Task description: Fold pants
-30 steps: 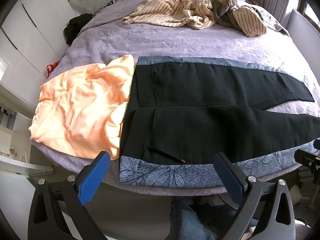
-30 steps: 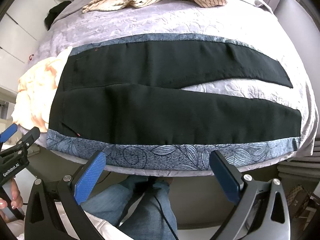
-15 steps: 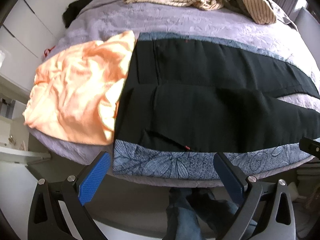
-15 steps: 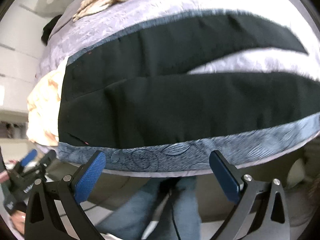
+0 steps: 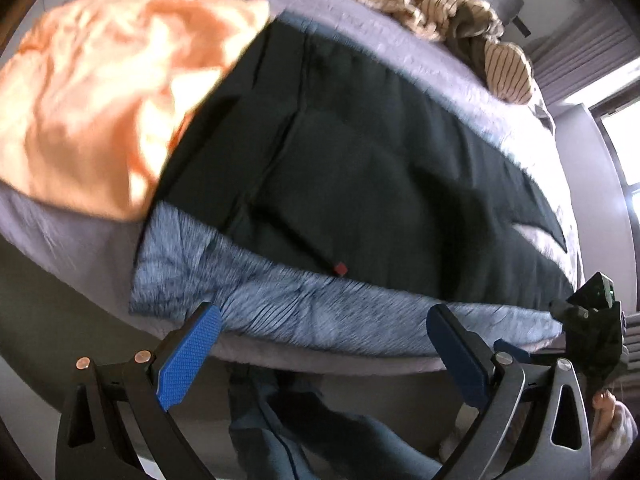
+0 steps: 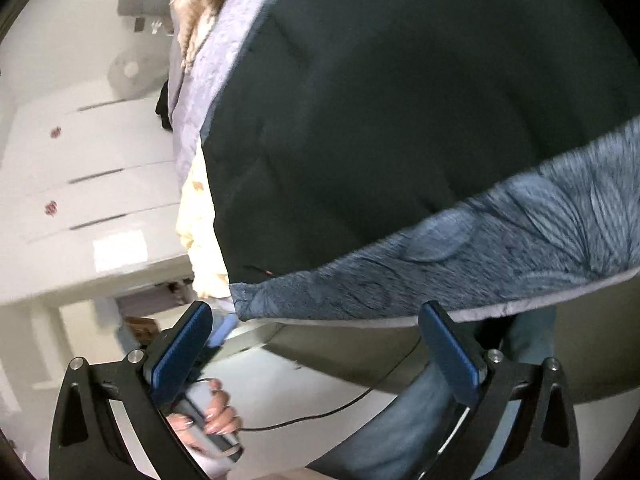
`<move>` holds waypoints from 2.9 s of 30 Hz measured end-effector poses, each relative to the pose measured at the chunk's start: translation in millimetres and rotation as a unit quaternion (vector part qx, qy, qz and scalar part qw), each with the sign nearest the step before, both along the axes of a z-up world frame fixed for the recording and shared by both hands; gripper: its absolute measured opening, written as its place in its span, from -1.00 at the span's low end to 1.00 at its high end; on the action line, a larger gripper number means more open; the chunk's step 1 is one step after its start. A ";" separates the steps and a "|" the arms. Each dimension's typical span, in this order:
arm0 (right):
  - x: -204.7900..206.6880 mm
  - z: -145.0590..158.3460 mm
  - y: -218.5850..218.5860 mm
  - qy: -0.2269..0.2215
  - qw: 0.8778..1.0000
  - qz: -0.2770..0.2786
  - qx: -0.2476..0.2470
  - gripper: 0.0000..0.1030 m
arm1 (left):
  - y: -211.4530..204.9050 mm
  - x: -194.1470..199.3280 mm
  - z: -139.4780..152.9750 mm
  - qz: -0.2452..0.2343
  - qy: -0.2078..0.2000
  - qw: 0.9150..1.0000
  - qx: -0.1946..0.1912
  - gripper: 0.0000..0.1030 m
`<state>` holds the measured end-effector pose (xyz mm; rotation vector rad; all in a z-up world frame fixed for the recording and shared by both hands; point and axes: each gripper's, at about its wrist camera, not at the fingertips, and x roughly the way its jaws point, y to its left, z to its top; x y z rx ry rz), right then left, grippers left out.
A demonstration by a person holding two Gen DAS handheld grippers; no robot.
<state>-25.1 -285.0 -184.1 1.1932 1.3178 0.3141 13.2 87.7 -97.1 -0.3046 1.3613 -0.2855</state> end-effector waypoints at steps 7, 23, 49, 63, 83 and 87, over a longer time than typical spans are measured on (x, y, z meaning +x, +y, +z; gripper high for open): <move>-17.4 -40.9 -15.7 0.036 0.999 -0.015 -0.002 1.00 | -1.2 -3.2 -46.7 0.008 0.050 0.998 -0.039 1.00; -3.7 -30.5 -34.8 -0.015 0.997 -0.068 0.028 0.05 | -2.6 21.1 -51.6 0.064 0.045 0.996 -0.034 0.19; 244.4 66.7 -90.6 -0.105 0.987 0.023 -0.122 -0.72 | -47.9 246.3 26.9 0.062 -0.100 0.993 0.026 0.20; 255.1 36.7 -99.2 -0.054 0.989 0.015 -0.133 0.04 | -68.2 265.5 11.2 -0.026 -0.073 0.993 0.094 0.31; -123.1 -18.6 -215.6 0.109 0.973 -0.167 -0.113 0.09 | -402.1 108.4 -25.3 -0.380 0.065 0.922 -0.040 0.31; -139.8 -56.1 -214.2 0.093 0.978 -0.184 -0.042 0.10 | -421.8 97.7 -32.4 -0.399 0.079 0.913 -0.026 0.31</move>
